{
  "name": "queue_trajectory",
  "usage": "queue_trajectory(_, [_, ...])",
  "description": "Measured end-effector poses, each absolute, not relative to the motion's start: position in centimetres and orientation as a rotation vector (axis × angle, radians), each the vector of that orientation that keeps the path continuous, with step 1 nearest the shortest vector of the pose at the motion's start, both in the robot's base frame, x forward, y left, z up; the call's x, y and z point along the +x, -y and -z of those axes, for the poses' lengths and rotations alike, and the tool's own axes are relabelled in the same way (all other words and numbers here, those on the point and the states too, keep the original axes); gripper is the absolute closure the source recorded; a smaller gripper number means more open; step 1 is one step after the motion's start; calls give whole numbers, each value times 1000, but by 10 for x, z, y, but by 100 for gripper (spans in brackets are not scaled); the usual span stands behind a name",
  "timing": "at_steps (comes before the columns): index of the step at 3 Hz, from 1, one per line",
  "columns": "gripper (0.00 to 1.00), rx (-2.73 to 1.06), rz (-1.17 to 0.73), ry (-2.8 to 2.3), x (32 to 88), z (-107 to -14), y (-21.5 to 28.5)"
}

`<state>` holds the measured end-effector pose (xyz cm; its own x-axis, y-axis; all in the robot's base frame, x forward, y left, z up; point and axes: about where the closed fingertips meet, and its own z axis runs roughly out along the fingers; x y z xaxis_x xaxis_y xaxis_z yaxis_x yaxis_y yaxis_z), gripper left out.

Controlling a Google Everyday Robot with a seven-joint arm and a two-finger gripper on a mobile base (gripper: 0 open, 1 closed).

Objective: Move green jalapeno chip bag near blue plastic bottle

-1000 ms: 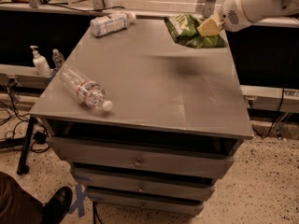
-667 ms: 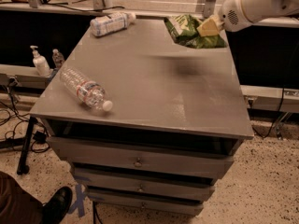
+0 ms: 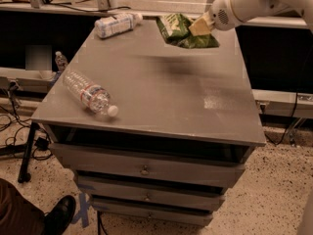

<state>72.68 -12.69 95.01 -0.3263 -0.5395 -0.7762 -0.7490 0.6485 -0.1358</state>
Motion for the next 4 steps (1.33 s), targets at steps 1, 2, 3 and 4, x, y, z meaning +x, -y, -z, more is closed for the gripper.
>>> queue_trajectory(1, [100, -1038, -320, -1994, 739, -948, 99])
queue_trajectory(2, [100, -1056, -314, -1991, 753, -942, 77])
queue_trajectory(3, [100, -1062, -301, -1996, 765, -936, 59])
queue_trajectory(4, [100, -1064, -296, -2002, 776, -927, 41])
